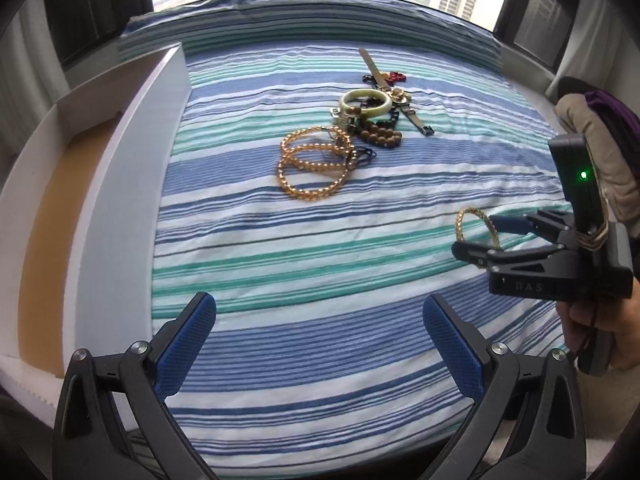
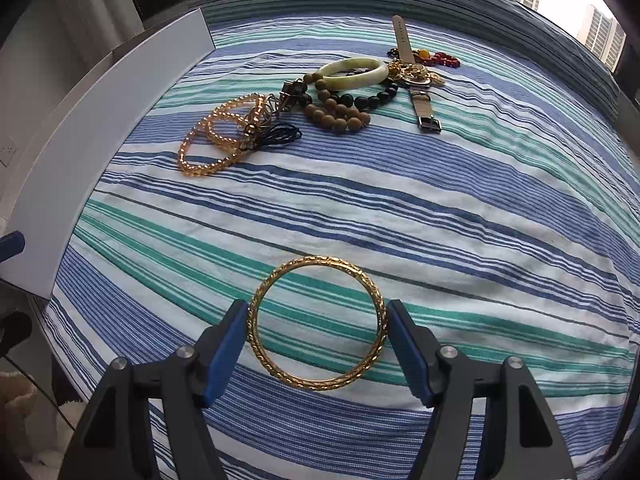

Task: Organize jewelry
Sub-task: 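Grasp the amber bead bracelets with the left tool while the right tool holds the gold bangle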

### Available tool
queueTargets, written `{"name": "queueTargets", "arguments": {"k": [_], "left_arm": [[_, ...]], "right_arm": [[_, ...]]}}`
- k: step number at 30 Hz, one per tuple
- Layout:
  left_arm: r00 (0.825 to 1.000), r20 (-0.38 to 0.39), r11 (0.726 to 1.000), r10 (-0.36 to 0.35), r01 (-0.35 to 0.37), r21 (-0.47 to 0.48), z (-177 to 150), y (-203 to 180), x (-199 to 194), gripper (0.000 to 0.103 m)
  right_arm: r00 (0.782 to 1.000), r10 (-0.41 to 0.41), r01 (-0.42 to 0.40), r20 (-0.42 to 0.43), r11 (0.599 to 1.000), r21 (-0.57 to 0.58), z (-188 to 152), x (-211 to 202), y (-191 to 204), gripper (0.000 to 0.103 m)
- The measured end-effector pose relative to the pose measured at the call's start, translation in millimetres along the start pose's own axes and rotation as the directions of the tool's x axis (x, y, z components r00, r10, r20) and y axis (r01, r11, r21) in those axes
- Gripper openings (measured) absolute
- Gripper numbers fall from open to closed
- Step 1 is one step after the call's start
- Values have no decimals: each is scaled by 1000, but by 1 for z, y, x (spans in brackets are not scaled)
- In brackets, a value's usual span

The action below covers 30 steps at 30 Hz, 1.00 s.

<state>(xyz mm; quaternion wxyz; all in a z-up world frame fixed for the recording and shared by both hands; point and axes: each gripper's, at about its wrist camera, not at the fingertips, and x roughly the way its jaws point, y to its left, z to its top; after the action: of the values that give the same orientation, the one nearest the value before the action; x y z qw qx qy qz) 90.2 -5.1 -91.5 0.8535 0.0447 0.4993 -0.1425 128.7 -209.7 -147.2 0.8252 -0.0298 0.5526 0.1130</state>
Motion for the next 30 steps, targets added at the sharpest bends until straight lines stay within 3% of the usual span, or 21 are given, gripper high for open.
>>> {"name": "queueTargets", "arguments": {"k": [5,9,12,16,20,23,25,27,30], "left_arm": [[999,15,998,-33,33,54,43,-26,30,103],[1000,-4,1000,-22,22,3,80,-33,76,101],[997,-65,997,-48,44,-67,99,-28,110,82],[991,-114,988,-76,60,-141,113,-19,133,80],[990,-136,993,-41,25,-119,117,-23,140,74],[987,-158,994,-30,14,-105,119,-26,145,54],[987,-161,995,-20,5,-96,120,-26,146,29],[985,-167,995,-50,34,-97,123,-24,146,11],[984,-163,995,-69,55,-88,122,-21,137,8]], "right_arm": [[999,-12,11,30,999,34,-20,-14,-18,71],[999,10,-13,47,997,70,-27,-16,-27,71],[998,26,-32,64,996,86,-33,-23,-31,71],[996,35,-44,84,994,96,-39,-34,-35,71],[995,34,-43,91,994,96,-39,-40,-41,71],[995,36,-45,90,994,101,-36,-40,-44,71],[996,30,-39,88,994,104,-34,-38,-46,71],[996,26,-35,85,994,106,-31,-36,-46,71],[996,33,-42,80,993,107,-28,-35,-44,71]]}}
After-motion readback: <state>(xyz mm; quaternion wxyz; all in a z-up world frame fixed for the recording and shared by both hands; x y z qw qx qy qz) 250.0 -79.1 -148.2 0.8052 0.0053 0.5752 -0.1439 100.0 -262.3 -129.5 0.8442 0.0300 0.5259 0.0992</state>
